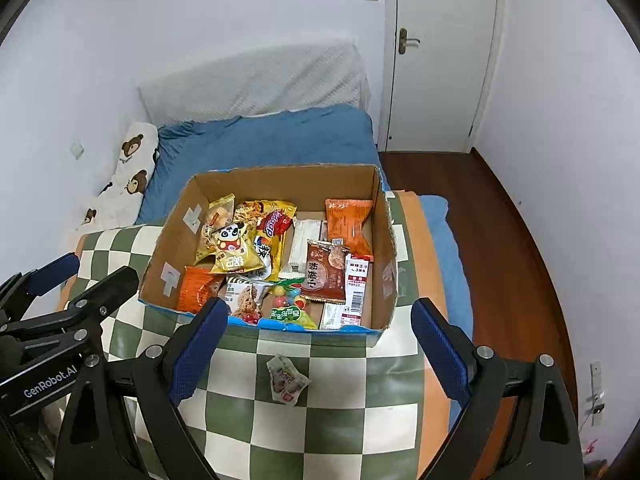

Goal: Organize snacks
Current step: 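Grasp the small red triangular packet with left tool while right tool grasps white snack pouch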

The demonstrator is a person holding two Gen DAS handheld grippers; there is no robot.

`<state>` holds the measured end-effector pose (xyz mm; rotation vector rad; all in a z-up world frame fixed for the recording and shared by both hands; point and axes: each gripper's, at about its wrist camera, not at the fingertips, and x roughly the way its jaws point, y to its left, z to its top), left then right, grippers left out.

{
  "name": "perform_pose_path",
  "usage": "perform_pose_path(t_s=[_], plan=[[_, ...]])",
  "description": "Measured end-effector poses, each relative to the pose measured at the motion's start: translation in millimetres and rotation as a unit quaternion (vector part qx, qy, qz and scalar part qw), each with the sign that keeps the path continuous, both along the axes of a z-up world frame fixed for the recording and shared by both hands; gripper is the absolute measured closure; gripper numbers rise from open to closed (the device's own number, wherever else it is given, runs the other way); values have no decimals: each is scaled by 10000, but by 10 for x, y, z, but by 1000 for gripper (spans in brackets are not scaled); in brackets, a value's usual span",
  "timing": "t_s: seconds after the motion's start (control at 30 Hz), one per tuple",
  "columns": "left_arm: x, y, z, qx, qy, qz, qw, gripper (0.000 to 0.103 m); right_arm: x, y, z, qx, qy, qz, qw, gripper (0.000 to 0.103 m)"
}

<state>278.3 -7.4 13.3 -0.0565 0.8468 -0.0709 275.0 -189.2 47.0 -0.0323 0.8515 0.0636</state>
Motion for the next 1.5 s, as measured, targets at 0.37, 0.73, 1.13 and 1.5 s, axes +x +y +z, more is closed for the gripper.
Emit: perform_pose_path(t_s=[0.37, 0.73, 1.13, 1.5], plan=[[-195, 161, -226, 21, 250, 238, 9994, 14, -144, -68, -202, 543, 356, 7, 9979, 5], [-486, 738, -1328, 354, 1509, 806, 9846, 14, 270, 172, -1696, 596, 1854, 176, 9807, 5], [-913, 754, -2174, 500, 2715, 193, 9609, 14, 522, 530, -2634, -227, 2321, 438, 9714, 42], [-764, 1027, -2741, -1229, 3376, 769, 9301, 14, -280, 342, -2780, 159, 2872, 638, 9556, 44]])
